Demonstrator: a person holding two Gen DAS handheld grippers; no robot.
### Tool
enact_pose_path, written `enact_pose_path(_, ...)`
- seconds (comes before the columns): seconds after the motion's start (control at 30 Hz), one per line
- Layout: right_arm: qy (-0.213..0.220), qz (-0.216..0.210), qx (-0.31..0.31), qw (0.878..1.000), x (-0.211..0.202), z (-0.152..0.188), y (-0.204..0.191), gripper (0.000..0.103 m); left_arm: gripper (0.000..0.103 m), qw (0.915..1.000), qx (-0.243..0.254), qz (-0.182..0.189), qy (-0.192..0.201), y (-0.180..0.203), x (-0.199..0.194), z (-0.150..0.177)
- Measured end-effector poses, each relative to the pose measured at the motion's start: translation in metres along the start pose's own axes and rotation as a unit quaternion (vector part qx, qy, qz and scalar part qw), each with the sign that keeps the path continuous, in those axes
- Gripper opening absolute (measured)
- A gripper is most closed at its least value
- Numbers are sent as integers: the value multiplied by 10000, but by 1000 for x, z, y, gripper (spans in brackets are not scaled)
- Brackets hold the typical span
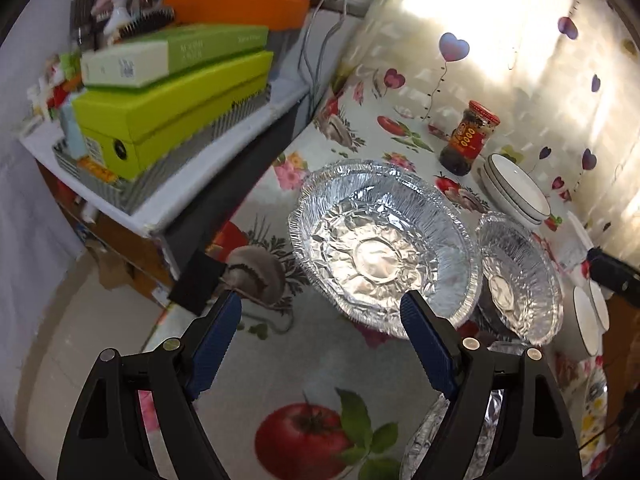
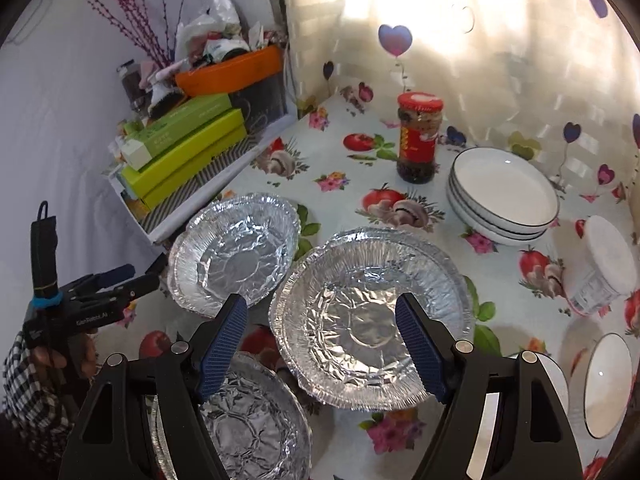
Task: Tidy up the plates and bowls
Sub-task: 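Grasp the rim of a foil pie pan with the right tool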
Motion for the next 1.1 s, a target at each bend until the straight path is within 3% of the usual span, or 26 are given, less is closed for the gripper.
enact_pose_path(0.23,-487,-155,-2,9987,21,5,-1,77,82,9997,-121,-58,-216,-2,16,0)
enact_pose_path(0.33,-533,-132,-11,9985,12,13,1,77,82,9997,97,-70,-194,5,10,4)
enact_pose_path(0.63,-73,-230,-224,9995,-46,9,-24,77,82,9996,196,-208,-33,2,-28,9)
enact_pose_path(0.77,161,-539,-339,9978,-72,5,-45,78,82,9995,89,-238,189,-3,-53,11)
enact_pose_path(0.87,-51,-262,-180,9995,-62,31,-38,78,82,9998,160,-77,86,6,-55,27)
enact_pose_path(0.97,-440,280,86,9986,-35,68,-15,77,82,9987,349,192,-304,22,-38,56)
enact_pose_path(1.1,-806,269,530,9950,-14,106,6,77,82,9954,294,532,-740,36,-17,84)
Point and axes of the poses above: each gripper's, at about its wrist camera, not at the fingertips, and x roughly the way its jaws point, y to its right, z to its underside, the point moved 1 cm from there along x, roughly the way its jaws point, and after that the axes turned 9 degrees about x, right-handed, at the moved point
